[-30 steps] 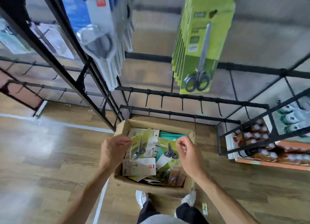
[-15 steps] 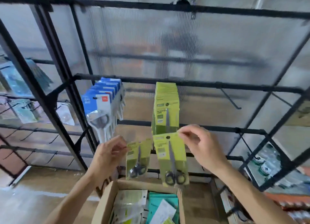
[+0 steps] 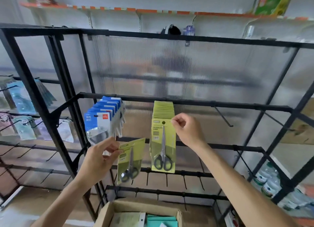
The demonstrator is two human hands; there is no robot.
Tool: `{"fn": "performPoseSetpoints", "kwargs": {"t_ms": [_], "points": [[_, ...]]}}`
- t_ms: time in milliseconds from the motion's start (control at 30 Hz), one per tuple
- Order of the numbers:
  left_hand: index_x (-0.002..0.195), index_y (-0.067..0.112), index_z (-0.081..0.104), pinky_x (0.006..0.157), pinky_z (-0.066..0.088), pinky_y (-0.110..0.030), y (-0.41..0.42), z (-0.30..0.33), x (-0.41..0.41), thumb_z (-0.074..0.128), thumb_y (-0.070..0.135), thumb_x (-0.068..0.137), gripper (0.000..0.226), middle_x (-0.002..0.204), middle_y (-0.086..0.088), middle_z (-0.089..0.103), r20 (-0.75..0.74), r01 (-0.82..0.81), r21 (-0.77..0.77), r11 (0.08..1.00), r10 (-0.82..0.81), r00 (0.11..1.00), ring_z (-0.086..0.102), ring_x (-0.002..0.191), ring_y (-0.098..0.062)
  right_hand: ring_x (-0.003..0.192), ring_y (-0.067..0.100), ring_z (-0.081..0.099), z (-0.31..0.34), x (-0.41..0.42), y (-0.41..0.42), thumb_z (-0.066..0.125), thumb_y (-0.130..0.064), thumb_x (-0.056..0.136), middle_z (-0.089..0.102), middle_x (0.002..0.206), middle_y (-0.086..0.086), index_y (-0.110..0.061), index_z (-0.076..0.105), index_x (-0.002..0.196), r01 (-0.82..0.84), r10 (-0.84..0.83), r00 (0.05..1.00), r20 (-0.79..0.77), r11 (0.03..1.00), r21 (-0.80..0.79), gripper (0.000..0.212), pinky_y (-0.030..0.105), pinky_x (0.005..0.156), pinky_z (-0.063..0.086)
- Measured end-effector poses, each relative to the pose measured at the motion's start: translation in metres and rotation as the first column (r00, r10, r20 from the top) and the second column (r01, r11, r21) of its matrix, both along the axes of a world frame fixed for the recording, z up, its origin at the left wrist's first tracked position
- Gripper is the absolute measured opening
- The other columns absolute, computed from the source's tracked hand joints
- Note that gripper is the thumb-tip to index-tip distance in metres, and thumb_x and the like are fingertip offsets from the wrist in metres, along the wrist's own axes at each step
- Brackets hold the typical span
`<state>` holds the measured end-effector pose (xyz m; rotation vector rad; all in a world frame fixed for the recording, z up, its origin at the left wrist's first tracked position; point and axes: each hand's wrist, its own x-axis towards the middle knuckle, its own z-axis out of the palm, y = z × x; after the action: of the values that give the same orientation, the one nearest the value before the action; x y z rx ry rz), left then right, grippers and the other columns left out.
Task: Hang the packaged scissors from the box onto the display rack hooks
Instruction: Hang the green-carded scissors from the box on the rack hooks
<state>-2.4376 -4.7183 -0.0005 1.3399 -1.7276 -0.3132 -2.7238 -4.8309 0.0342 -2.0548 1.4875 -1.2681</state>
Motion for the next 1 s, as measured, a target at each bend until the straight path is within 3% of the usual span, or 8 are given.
{"fn": "performPoseSetpoints", "kwargs": {"t_ms": [267, 433, 600, 800, 1000], "points": [[0.079, 0.021, 0.058, 0.065, 0.061, -0.036, -0.001, 0.002, -0.006, 0.071, 0.003, 0.086, 0.023, 0.079, 0.007, 0.067, -0.021, 0.016, 0.022, 1.0, -0.015, 1.0, 0.067, 0.08, -0.018, 0.072, 0.0, 0.06, -0.004, 0.004, -0.006, 0.069, -0.017, 0.091, 0.064, 0.08, -0.01, -0.015, 0.067, 0.093, 0.011, -0.012, 1.0, 0.012, 0.999, 0.034, 0.003, 0.008, 0.061, 0.046], [0.08, 0.019, 0.059, 0.068, 0.06, -0.028, -0.003, 0.002, -0.012, 0.071, 0.001, 0.085, 0.023, 0.08, 0.01, 0.067, -0.018, 0.015, 0.036, 0.999, -0.014, 1.0, 0.067, 0.081, -0.014, 0.071, 0.003, 0.063, -0.015, 0.007, -0.016, 0.079, -0.033, 0.084, 0.067, 0.081, -0.01, -0.019, 0.066, 0.094, 0.037, -0.041, 0.998, 0.053, 0.997, 0.066, 0.022, 0.016, 0.06, 0.053], [0.08, 0.02, 0.059, 0.065, 0.054, -0.015, -0.01, 0.005, -0.02, 0.072, 0.001, 0.085, 0.023, 0.079, 0.015, 0.067, -0.006, 0.02, 0.024, 1.0, -0.02, 1.0, 0.068, 0.079, -0.01, 0.072, 0.012, 0.061, -0.017, 0.017, -0.036, 0.077, -0.028, 0.086, 0.064, 0.083, -0.004, -0.017, 0.061, 0.096, 0.091, -0.096, 0.994, 0.053, 0.992, 0.092, 0.022, 0.026, 0.061, 0.054], [0.081, 0.02, 0.061, 0.066, 0.053, -0.011, -0.022, 0.015, -0.026, 0.072, 0.004, 0.086, 0.02, 0.082, 0.017, 0.067, -0.016, 0.032, 0.009, 0.999, -0.032, 0.999, 0.067, 0.081, -0.007, 0.078, 0.015, 0.057, -0.003, 0.028, -0.086, 0.074, -0.025, 0.089, 0.059, 0.087, -0.004, -0.015, 0.059, 0.099, 0.171, -0.173, 0.985, -0.003, 0.97, 0.17, 0.021, 0.022, 0.057, 0.041], [0.083, 0.02, 0.061, 0.066, 0.055, -0.018, -0.028, 0.025, -0.031, 0.071, 0.005, 0.086, 0.019, 0.082, 0.015, 0.068, -0.049, 0.053, -0.002, 0.999, -0.053, 0.997, 0.067, 0.081, -0.008, 0.084, 0.018, 0.06, 0.001, 0.027, -0.097, 0.078, -0.027, 0.086, 0.063, 0.092, 0.001, -0.011, 0.064, 0.101, 0.183, -0.194, 0.981, 0.028, 0.955, 0.233, 0.026, 0.024, 0.061, 0.042]]}}
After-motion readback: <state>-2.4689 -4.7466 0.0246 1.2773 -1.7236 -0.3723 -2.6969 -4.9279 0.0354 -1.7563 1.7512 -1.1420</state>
